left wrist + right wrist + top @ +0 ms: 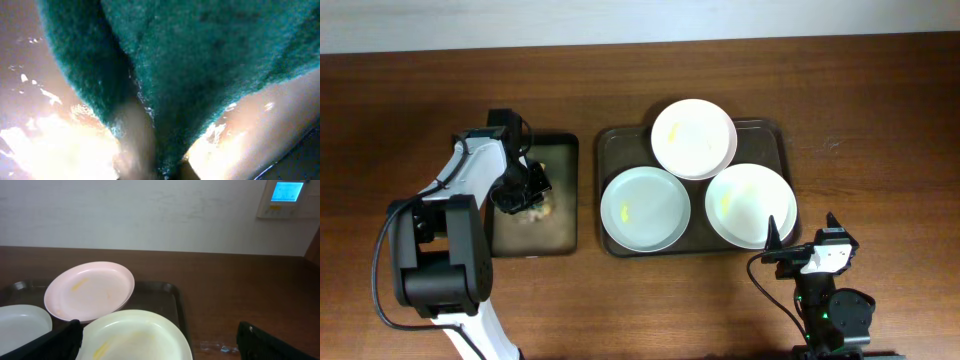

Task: Clean dirty plates on tray and stack at the side
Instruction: 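Grasp the green-yellow sponge with the left gripper and dip it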

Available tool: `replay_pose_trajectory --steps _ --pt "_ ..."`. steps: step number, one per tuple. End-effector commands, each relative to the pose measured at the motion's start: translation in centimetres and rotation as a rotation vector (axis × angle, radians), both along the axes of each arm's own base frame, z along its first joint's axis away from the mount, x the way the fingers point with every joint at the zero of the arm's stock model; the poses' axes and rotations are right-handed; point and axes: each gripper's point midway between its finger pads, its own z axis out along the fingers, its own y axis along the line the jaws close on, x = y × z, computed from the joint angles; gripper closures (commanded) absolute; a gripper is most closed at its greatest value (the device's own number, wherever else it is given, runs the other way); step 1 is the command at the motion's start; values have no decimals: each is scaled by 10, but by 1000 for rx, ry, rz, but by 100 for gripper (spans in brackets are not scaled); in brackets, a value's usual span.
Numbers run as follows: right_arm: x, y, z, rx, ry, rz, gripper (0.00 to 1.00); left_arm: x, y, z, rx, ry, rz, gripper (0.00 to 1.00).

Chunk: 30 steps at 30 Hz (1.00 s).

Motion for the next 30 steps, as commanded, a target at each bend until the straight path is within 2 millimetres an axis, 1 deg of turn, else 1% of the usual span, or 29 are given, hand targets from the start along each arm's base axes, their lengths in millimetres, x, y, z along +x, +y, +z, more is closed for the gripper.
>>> replay_pose_trajectory --steps 1,2,3,4,10,14,15,16,17,18,19,20,21,24,27,28,29,30 --pt "0 -2 -3 3 5 -10 1 5 0 -2 -5 -10 1 100" --pt "0 -2 -3 3 5 -10 1 8 0 -3 -2 -21 0 77" --pt "0 -2 -3 3 5 -10 2 11 0 -2 -2 -33 0 34" --pt "0 -2 -3 3 5 -10 2 17 1 -2 4 -58 1 1" --pt "0 -2 -3 3 5 -10 2 39 28 -1 156 -146 9 1" --pt "0 -2 -3 3 5 -10 2 39 28 -1 160 -149 10 2" --pt "0 -2 -3 3 5 -10 2 39 28 -1 160 -147 10 9" --pt "0 -2 -3 3 5 -10 1 39 28 -1 160 -147 10 23" --pt "0 -2 -3 3 5 -10 2 38 28 -1 160 -145 10 36" --pt "0 -2 -3 3 5 -10 2 38 28 -1 160 -144 9 63" --pt "0 -2 -3 3 5 -10 1 37 28 -1 159 -141 9 80" --pt "0 -2 -3 3 5 -10 2 37 28 -1 156 -140 9 93" --pt "0 -2 -3 3 5 -10 2 37 27 -1 156 -138 8 100" --pt "0 -2 -3 3 5 -10 1 34 27 0 156 -124 8 100" --pt "0 -2 -3 3 5 -10 2 33 27 7 156 -107 6 100" --pt "0 -2 -3 3 5 -10 2 34 27 10 156 -105 6 80" --pt "0 -2 -3 3 5 -10 2 34 28 10 156 -105 6 37" --pt "0 -2 -3 3 5 -10 2 34 27 10 156 -104 6 10"
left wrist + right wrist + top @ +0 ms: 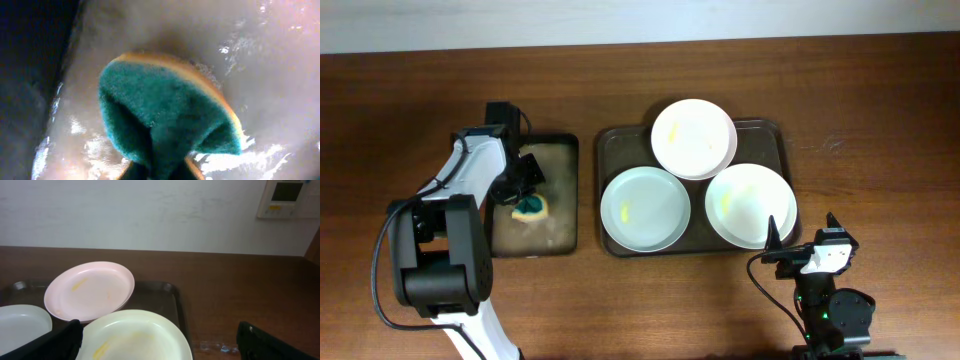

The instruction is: Clean dirty plates on tray and stack at the side

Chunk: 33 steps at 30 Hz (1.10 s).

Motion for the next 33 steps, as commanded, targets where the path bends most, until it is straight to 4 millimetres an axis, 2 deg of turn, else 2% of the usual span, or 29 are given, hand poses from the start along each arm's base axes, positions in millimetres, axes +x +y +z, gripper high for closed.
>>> replay_pose_trajectory --steps 1,6,7,9,10,11,12,13,18,21,24,26,29,31,33 --pt "0 -2 -3 3 5 -10 2 8 3 5 11 -12 2 1" --pt "0 -2 -3 3 5 -10 2 1 2 4 10 18 2 1" --pt "0 -2 -3 3 5 -10 1 0 2 4 10 23 2 5" --pt "0 -2 -3 3 5 -10 2 -3 2 4 10 32 2 27" --pt "0 -2 -3 3 5 -10 2 -4 2 4 10 39 2 55" --pt "0 -2 -3 3 5 -10 2 -6 2 4 9 47 2 75" --pt "0 -2 -3 4 5 -10 2 -8 2 4 7 54 1 91" --pt "0 -2 -3 3 5 -10 2 -10 1 4 6 62 1 100" --pt "0 -2 -3 3 5 -10 2 -14 2 8 6 83 3 100" --pt "0 -2 -3 3 5 -10 2 -2 3 30 7 64 3 100" --pt "0 -2 -3 3 5 -10 2 18 3 73 7 14 3 100" --pt "0 -2 -3 3 5 -10 2 30 3 111 8 -36 3 100" --pt "0 -2 -3 3 5 -10 2 40 3 155 9 -100 4 100" --pt "0 -2 -3 3 5 -10 2 44 3 176 9 -137 4 100" --pt "0 -2 -3 3 5 -10 2 45 3 185 10 -155 3 100"
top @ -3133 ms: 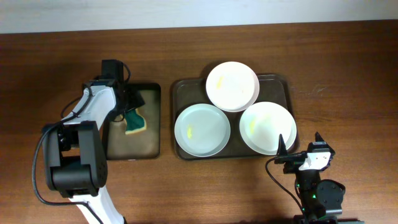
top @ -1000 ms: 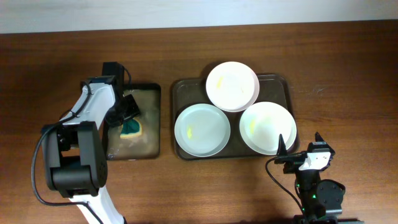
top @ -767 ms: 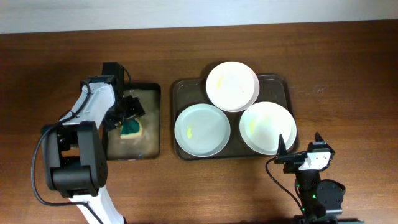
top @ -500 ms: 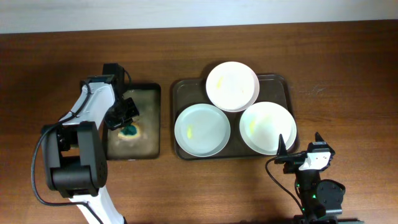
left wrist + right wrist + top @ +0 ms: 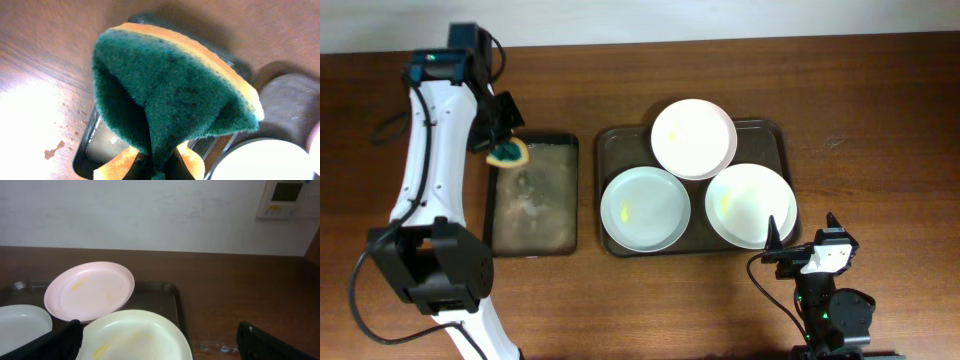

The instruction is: Clean dirty plates on tray and stack at the side

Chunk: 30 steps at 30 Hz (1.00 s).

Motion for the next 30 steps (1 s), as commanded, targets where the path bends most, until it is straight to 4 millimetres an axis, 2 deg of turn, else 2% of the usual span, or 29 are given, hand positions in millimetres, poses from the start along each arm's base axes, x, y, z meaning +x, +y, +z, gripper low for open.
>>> replay_pose_trajectory --steps 1,5,8,9,12,13,15,21,23,24,26,28,30 --pt "0 -2 -3 3 5 -10 2 5 3 23 9 -52 3 100" --pt "0 -2 -3 3 5 -10 2 2 3 9 8 -12 3 100" --pt "0 -2 -3 3 5 -10 2 4 0 -30 1 30 -1 100" --pt "0 -2 -3 3 5 -10 2 5 -2 -51 -1 42 -7 100" --pt "0 -2 -3 3 5 -10 2 -3 -4 -87 7 82 -61 100" --pt "0 -2 -3 3 5 -10 2 -5 -4 -88 8 91 -79 100" --pt "0 -2 -3 3 5 -10 2 -6 -2 -75 12 93 -102 100" --pt "0 -2 -3 3 5 -10 2 -8 0 36 22 -57 -100 100" --pt "0 -2 -3 3 5 -10 1 -12 0 50 24 -84 -100 100" --pt "0 -2 -3 3 5 -10 2 -16 0 49 23 -74 -101 100" --pt "0 -2 -3 3 5 -10 1 -22 0 34 19 -23 -100 100" --pt "0 -2 -3 3 5 -10 2 -28 0 1 16 37 -101 100" --pt "0 -2 -3 3 5 -10 2 -30 3 -48 30 73 -100 100"
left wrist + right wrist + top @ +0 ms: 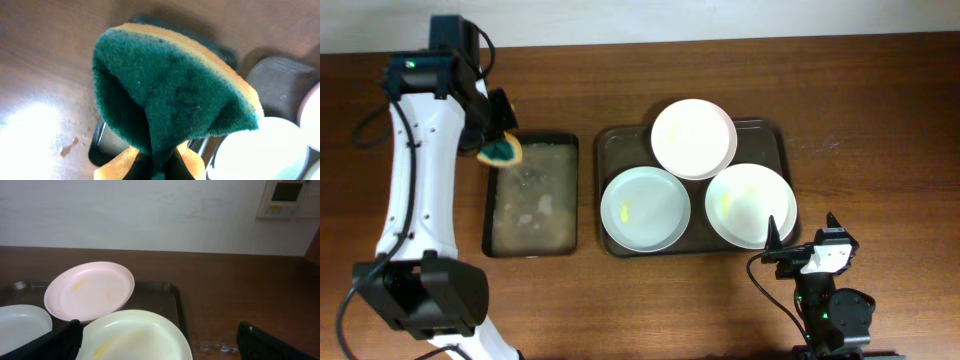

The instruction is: Clean dirty plates on tray and stack at the side

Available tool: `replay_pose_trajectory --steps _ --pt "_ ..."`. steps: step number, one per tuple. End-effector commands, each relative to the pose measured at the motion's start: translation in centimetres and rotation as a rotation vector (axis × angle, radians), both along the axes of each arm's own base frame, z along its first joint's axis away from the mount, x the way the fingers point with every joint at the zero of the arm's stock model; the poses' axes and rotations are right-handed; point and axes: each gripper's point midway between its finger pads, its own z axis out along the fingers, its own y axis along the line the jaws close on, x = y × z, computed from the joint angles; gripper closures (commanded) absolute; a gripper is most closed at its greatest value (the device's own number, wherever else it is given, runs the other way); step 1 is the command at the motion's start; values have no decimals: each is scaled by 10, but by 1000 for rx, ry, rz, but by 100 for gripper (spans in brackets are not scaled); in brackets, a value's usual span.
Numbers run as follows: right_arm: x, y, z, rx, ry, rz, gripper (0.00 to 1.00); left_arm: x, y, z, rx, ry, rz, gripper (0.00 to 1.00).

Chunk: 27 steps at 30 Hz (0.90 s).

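My left gripper [498, 140] is shut on a folded green and yellow sponge [172, 95], held in the air over the top left corner of the water basin [488, 235]. Three dirty plates lie on the dark tray [610, 140]: a pink one [693, 138] at the back, a pale green one [645, 208] front left and a cream one [751, 204] front right, each with a yellow smear. My right gripper [160, 345] rests open near the table's front edge, just behind the cream plate [135, 337].
The basin holds cloudy water [535, 200]. Drips mark the bare wood [65, 147] left of it. A white wall with a thermostat panel [285, 199] stands behind the table.
My left arm has shifted slightly up and to the left, still holding the sponge by the basin's top left corner. The right arm and the plates are unchanged.
My left gripper first pressed the sponge down into the basin's water. Then the sponge sat just above the water. A moment later it was lifted clear to the basin's top left corner, where it hangs now. The right arm stayed still.
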Motion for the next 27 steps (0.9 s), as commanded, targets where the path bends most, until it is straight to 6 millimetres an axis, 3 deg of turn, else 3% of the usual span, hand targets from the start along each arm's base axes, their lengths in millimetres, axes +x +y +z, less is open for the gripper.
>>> replay_pose_trajectory --steps 1,3,5,6,11,13,15,17,19,21,23,27 --pt "0 -2 -3 3 4 -10 2 -17 6 -99 28 161 -7 100" --pt "0 -2 -3 3 4 -10 2 -25 4 -120 8 185 -7 100" --pt "0 -2 -3 3 4 -10 2 -21 4 -111 12 171 -32 100" --pt "0 -2 -3 3 4 -10 2 -18 4 -99 15 160 -46 100" --pt "0 -2 -3 3 4 -10 2 -7 0 5 21 8 -63 100" --pt "0 -2 -3 3 4 -10 1 -7 -8 23 16 -41 -81 100" --pt "0 -2 -3 3 4 -10 2 -11 -16 12 15 -14 -100 100" --pt "0 -2 -3 3 4 -10 2 -16 -22 -31 14 58 -116 100" --pt "0 -2 -3 3 4 -10 2 -25 -20 -99 61 128 -124 100" --pt "0 -2 -3 3 4 -10 2 -33 -16 -123 67 162 -119 100" --pt "0 -2 -3 3 4 -10 2 -32 -13 -121 66 158 -112 100" --pt "0 -2 -3 3 4 -10 1 -22 -6 -59 62 83 -91 100"
